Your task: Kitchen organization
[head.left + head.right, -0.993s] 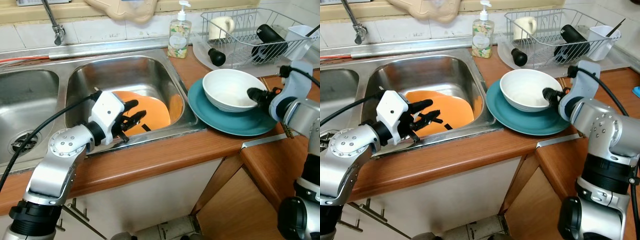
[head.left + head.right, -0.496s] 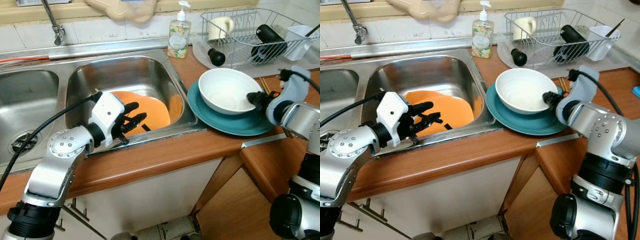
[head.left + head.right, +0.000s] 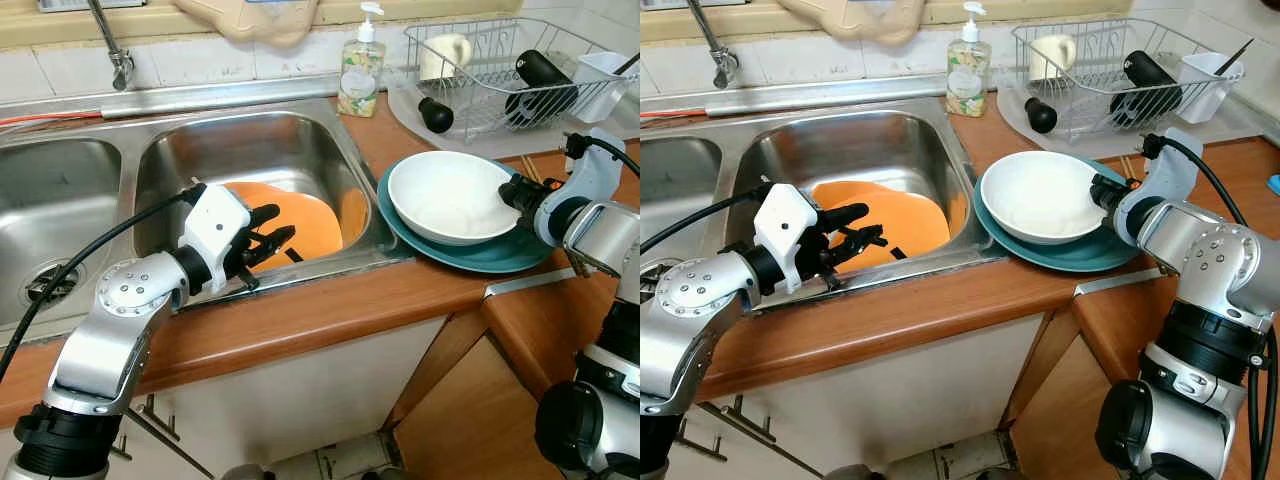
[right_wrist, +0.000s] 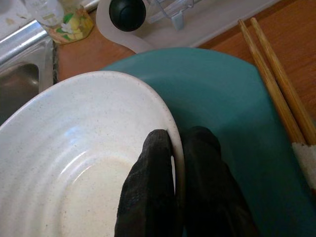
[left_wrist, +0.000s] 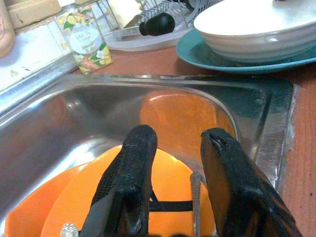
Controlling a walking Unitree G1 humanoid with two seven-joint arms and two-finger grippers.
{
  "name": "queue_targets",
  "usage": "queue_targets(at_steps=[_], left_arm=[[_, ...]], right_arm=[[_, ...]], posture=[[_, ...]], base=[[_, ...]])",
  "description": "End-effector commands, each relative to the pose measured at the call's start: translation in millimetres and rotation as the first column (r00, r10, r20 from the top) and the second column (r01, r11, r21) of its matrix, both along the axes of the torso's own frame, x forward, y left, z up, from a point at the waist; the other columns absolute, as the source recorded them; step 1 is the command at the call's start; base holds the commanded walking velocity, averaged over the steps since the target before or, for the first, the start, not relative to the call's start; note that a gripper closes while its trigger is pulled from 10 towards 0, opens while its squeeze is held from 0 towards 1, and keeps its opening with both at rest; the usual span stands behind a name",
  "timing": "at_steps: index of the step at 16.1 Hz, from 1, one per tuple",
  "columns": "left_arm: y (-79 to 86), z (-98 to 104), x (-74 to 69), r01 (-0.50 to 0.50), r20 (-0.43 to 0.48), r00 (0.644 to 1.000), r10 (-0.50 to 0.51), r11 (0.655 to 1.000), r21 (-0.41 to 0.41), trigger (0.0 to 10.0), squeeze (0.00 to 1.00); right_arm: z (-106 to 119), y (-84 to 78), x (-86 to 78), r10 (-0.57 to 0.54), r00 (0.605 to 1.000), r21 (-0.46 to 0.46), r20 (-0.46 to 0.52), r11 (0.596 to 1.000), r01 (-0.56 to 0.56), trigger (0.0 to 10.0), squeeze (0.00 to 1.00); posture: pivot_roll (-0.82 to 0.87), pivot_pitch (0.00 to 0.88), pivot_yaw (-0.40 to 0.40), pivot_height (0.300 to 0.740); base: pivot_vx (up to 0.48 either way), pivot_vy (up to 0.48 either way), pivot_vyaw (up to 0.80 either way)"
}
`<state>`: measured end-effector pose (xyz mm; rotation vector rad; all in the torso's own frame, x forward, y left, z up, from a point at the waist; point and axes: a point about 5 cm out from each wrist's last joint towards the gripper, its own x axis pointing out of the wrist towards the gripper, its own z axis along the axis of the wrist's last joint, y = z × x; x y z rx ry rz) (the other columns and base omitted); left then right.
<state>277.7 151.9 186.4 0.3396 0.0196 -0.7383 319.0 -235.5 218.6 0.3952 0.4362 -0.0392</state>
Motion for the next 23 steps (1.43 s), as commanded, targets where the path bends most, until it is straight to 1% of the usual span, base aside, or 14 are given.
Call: queue_targets(at_steps=[1, 3, 6, 7, 8, 12, 13, 14, 15, 17, 18, 20, 21, 23], left_arm=[[-1.4, 3, -0.5, 0.005, 0.011, 1.000, -0.005, 1.000, 0.007, 10.0, 0.00], [-0.8, 4, 0.4, -0.003, 0.016, 1.000, 0.003, 1.000, 0.004, 10.0, 0.00], [-0.5, 6, 2.1, -0.017, 0.025, 1.000, 0.017, 1.000, -0.011, 10.0, 0.00], [-2.1, 7, 3.6, -0.022, 0.019, 1.000, 0.023, 0.999, -0.040, 10.0, 0.00], [-6.0, 7, 4.3, -0.020, 0.002, 1.000, 0.020, 0.997, -0.080, 10.0, 0.00], [-13.2, 5, 6.8, -0.029, -0.025, 0.999, 0.025, 0.986, -0.161, 10.0, 0.00], [-15.5, 7, 8.3, -0.034, -0.036, 0.999, 0.027, 0.977, -0.211, 10.0, 0.00], [-18.9, 11, 10.3, -0.035, -0.076, 0.997, 0.010, 0.943, -0.332, 10.0, 0.50], [-22.3, 15, 10.4, -0.012, -0.094, 0.995, -0.030, 0.912, -0.410, 10.0, 1.00], [-22.9, 16, 13.4, -0.029, -0.105, 0.994, -0.023, 0.885, -0.464, 10.0, 1.00], [-22.5, 16, 14.8, -0.031, -0.122, 0.992, -0.039, 0.852, -0.523, 10.0, 0.03], [-23.8, 17, 14.1, -0.016, -0.150, 0.984, -0.096, 0.793, -0.609, 10.0, 0.00], [-23.9, 17, 15.6, -0.020, -0.170, 0.979, -0.109, 0.784, -0.621, 10.0, 0.00], [-24.3, 13, 17.7, -0.034, -0.196, 0.975, -0.108, 0.794, -0.607, 10.0, 0.00]], right_arm=[[2, 1.0, 2.2, -0.007, 1.000, 0.001, -0.007, 1.000, 0.007, 0.0, 0.00], [5, 1.6, 3.6, -0.008, 1.000, 0.016, 0.007, 1.000, 0.008, 0.0, 0.00], [16, 4.4, 6.4, 0.002, 0.995, 0.056, 0.098, 0.998, -0.008, 0.0, 0.00], [30, 9.0, 8.1, 0.018, 0.977, 0.062, 0.213, 0.998, -0.032, 0.0, 0.00], [44, 15.9, 8.4, 0.052, 0.940, 0.047, 0.336, 0.996, -0.072, 0.0, 0.00], [57, 26.7, 6.2, 0.124, 0.879, -0.029, 0.460, 0.992, -0.125, 0.0, 0.00], [61, 29.5, 5.4, 0.145, 0.857, -0.066, 0.495, 0.989, -0.129, 0.0, 0.00], [67, 35.5, 4.0, 0.199, 0.817, -0.152, 0.541, 0.979, -0.137, 0.0, 0.00], [67, 44.5, 2.2, 0.279, 0.784, -0.261, 0.555, 0.953, -0.154, 0.0, 0.00], [64, 53.1, 0.6, 0.352, 0.750, -0.360, 0.560, 0.919, -0.163, 0.0, 0.00], [63, 57.9, -0.7, 0.377, 0.736, -0.383, 0.562, 0.907, -0.172, 0.0, 0.00], [65, 66.9, -3.0, 0.424, 0.697, -0.429, 0.579, 0.885, -0.182, 0.0, 0.00], [66, 75.0, -6.2, 0.463, 0.654, -0.449, 0.599, 0.870, -0.204, 0.0, 0.00], [69, 80.5, -9.5, 0.480, 0.619, -0.442, 0.621, 0.867, -0.229, 0.0, 0.00]], posture=[[-0.05, 0.000, -0.015, 0.740], [-0.05, 0.000, -0.016, 0.740], [-0.05, 0.000, -0.016, 0.740], [-0.05, 0.000, -0.014, 0.740], [-0.05, 0.000, -0.014, 0.740], [-0.05, 0.000, -0.013, 0.740], [-0.05, 0.000, -0.012, 0.740], [-0.05, 0.000, -0.010, 0.740], [-0.05, 0.000, -0.007, 0.740], [-0.05, 0.000, -0.005, 0.740], [-0.05, 0.000, -0.004, 0.740], [-0.05, 0.000, 0.002, 0.740], [-0.05, 0.000, 0.004, 0.740], [-0.05, 0.000, 0.009, 0.740]], base=[[0.000, 0.000, 0.00], [0.000, 0.000, 0.00], [0.000, 0.000, 0.00], [0.000, 0.000, 0.00], [0.000, 0.000, 0.00], [0.000, 0.000, 0.00], [0.000, 0.000, 0.00], [0.000, 0.000, 0.00], [0.000, 0.000, 0.00], [0.000, 0.000, 0.00], [0.000, 0.000, 0.00], [0.000, 0.000, 0.00], [0.000, 0.000, 0.00], [0.000, 0.000, 0.00]])
